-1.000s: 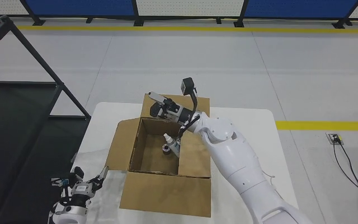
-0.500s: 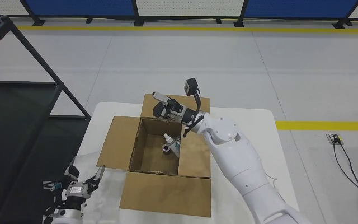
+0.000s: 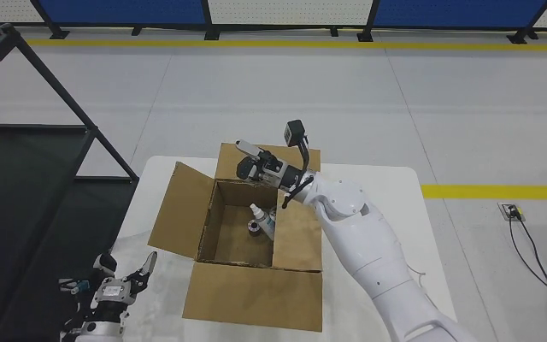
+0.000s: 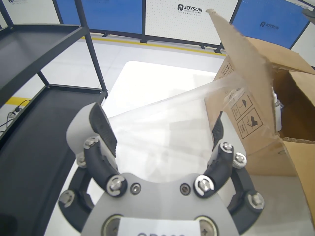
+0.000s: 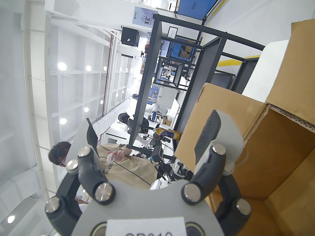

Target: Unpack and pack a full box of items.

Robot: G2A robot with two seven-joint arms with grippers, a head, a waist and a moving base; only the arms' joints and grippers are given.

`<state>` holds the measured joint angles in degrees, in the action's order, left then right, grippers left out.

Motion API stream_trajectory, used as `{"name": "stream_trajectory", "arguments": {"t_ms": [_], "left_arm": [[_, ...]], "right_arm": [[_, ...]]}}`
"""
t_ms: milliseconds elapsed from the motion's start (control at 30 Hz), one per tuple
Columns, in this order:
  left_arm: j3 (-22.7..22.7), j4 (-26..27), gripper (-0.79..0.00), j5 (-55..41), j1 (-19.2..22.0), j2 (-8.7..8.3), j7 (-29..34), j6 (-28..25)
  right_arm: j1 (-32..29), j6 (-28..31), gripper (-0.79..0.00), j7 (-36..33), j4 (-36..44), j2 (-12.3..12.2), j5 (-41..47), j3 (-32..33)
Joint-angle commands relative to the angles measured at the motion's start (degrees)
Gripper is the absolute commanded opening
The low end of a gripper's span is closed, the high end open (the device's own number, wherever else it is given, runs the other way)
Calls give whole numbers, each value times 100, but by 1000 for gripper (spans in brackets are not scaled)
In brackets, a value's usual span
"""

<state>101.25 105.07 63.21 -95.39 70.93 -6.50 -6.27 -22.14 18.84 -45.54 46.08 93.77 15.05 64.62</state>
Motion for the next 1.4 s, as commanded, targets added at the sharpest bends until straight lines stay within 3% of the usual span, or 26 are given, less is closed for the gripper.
{"name": "stream_trajectory", "arguments": {"t_ms": [0,233,433,633,800,1033,1200,1367], "left_arm": [[-7,29,0,9,-15,3,-28,-16],[56,289,0,-12,-197,15,-267,-72],[231,978,0,-69,-711,42,-767,-137],[454,1933,0,-41,-1231,50,-958,-478],[504,2535,0,-129,-1341,27,-532,-960],[42,2759,0,-406,-630,-50,1055,-1489],[-595,2457,0,-981,374,-91,2453,-1467],[-1185,1825,0,-1871,1490,-93,3686,-1018]], "right_arm": [[-10,0,0,-2,0,-12,-27,13],[-25,-117,0,-75,-13,-78,-331,15],[-172,-6,0,-134,202,-182,-562,148],[-702,303,0,-317,1057,-403,-935,523],[-1341,368,0,-380,1987,-599,-1186,966],[-2187,432,0,-416,3021,-836,-1499,1599],[-2734,516,0,-513,3530,-984,-1651,2012],[-3071,546,0,-624,3689,-1110,-1657,2362]]}}
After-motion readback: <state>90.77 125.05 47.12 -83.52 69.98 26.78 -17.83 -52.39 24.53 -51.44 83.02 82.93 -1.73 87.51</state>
